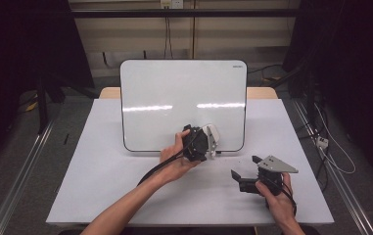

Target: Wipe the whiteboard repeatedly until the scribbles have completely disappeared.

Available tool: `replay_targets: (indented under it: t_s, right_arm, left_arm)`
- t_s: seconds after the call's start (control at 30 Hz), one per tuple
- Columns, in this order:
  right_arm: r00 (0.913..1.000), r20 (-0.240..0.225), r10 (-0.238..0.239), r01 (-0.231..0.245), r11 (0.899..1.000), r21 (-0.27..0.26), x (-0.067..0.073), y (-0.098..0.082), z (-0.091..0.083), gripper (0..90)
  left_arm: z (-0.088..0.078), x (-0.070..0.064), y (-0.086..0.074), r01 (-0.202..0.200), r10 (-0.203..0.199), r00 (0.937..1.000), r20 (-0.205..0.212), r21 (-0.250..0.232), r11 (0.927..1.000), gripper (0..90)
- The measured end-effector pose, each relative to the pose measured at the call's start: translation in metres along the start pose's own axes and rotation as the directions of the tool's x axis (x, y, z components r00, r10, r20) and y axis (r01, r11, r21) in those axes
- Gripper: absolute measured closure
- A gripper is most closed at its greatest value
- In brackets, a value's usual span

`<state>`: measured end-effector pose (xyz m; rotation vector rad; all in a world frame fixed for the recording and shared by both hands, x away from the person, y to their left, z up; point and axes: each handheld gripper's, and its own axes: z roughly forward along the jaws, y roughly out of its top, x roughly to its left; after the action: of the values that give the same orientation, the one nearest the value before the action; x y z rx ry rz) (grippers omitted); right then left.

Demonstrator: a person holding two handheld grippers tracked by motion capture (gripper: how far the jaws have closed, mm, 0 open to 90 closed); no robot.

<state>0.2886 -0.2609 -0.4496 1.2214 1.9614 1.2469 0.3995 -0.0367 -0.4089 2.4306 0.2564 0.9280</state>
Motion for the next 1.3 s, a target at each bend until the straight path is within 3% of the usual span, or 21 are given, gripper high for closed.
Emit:
replay_targets:
  t_s: [0.1,0.17,0.23,0.33,0.5,0.73,0.83,1.03,1.1,1.3]
  right_arm:
    - [1.0,0.0,0.0,0.0,1.0,-0.001,-0.001,0.0,0.0,6.2]
    - [1.0,0.004,0.002,-0.002,1.0,-0.001,-0.002,-0.001,0.0,6.2]
    - [1.0,0.003,0.003,-0.003,1.0,-0.005,-0.001,-0.001,-0.001,6.2]
    - [1.0,0.003,0.0,0.0,1.0,-0.003,-0.001,-0.001,-0.001,6.2]
    - [1.0,0.004,0.006,-0.006,1.0,-0.004,-0.001,-0.001,-0.001,6.2]
    - [1.0,0.003,0.003,-0.003,1.0,0.002,-0.001,-0.001,0.0,6.1]
    - [1.0,0.001,0.003,-0.003,1.0,0.003,0.0,-0.001,0.001,6.1]
    - [1.0,-0.002,0.003,-0.003,1.0,0.003,0.001,0.0,0.003,6.2]
    - [1.0,-0.003,-0.001,0.001,1.0,0.007,0.001,0.0,0.003,6.2]
    - [1.0,-0.003,-0.002,0.002,1.0,0.004,0.001,0.0,0.003,6.1]
  left_arm:
    - [-0.001,0.002,0.001,0.005,-0.005,1.0,0.005,0.013,0.9999,30.1]
    - [-0.001,0.005,0.0,0.036,-0.036,0.9993,0.003,0.011,0.9993,30.2]
    - [-0.003,0.01,-0.001,0.031,-0.031,0.9995,-0.001,0.021,0.9993,30.2]
    - [-0.007,0.02,-0.006,0.057,-0.057,0.9983,-0.008,0.024,0.9981,30.2]
    - [-0.016,0.043,-0.021,0.148,-0.148,0.9885,-0.03,0.006,0.9889,30.2]
    - [-0.026,0.06,-0.044,0.222,-0.222,0.9737,-0.049,-0.012,0.9749,30.3]
    - [-0.025,0.056,-0.04,0.206,-0.205,0.9761,-0.072,0.0,0.9786,30.2]
    - [-0.02,0.05,-0.03,0.185,-0.185,0.9808,-0.062,-0.003,0.9827,30.2]
    - [-0.017,0.046,-0.025,0.191,-0.191,0.98,-0.054,-0.014,0.9815,30.2]
    - [-0.008,0.033,-0.006,0.161,-0.162,0.9855,-0.051,-0.019,0.9868,30.1]
